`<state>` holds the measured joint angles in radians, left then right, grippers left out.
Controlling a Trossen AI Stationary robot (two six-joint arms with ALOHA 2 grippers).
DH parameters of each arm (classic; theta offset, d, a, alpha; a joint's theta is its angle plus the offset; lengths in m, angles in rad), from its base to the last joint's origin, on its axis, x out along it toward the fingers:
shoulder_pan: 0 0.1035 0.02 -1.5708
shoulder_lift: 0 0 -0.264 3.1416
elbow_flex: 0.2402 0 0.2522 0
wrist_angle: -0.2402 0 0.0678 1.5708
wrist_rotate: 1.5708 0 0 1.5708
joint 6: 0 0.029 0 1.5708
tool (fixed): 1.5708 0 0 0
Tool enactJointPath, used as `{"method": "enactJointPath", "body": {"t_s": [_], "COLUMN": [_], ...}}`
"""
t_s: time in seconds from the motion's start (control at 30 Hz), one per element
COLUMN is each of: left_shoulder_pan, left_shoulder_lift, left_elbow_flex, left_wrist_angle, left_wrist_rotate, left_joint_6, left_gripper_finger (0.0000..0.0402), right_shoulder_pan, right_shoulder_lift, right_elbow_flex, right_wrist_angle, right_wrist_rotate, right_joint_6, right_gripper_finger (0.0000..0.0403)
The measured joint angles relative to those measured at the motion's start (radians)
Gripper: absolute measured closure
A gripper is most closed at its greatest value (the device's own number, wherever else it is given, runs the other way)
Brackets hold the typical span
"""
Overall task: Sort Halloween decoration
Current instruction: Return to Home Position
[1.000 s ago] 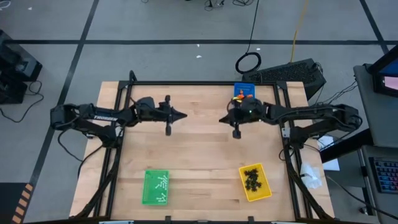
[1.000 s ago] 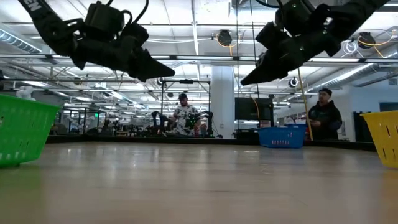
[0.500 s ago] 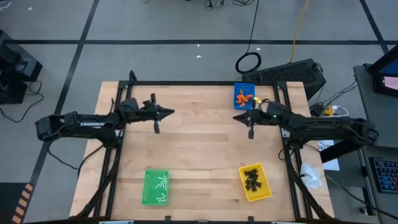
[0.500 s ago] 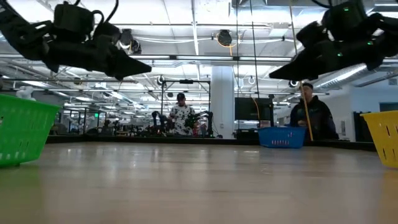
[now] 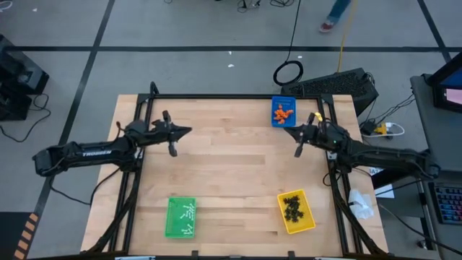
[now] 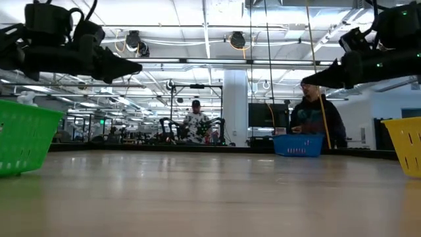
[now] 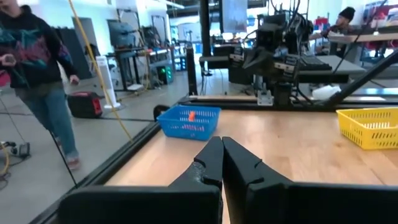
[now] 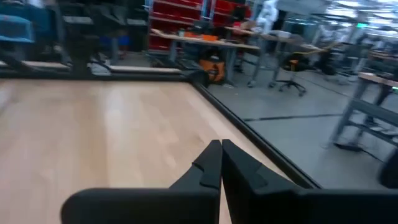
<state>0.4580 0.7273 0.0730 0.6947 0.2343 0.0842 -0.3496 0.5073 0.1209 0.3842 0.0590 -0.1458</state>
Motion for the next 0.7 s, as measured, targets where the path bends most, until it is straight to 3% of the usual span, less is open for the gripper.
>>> {"method": "enactJointPath", "body": {"t_s": [0.27,0.7], "left_shoulder_pan": [0.007,0.096], "left_shoulder_lift": [-0.121,-0.355], "left_elbow_flex": [-0.05,-0.066], "left_wrist_angle": [-0.078,-0.29], "left_wrist_rotate": [-0.074,-0.068], "left_joint_6": [0.0,-0.025], "left_gripper_finger": [0.04,0.04], "right_shoulder_pan": [0.0,0.0], "right_shoulder_lift": [-0.125,-0.311], "right_elbow_flex": [-0.069,-0.093], "right_wrist_angle": [-0.02,-0.194], "right_wrist_rotate": [0.021,0.122], "right_joint_6": [0.017,0.043], "right_gripper_finger": [0.0403,0.0403]}}
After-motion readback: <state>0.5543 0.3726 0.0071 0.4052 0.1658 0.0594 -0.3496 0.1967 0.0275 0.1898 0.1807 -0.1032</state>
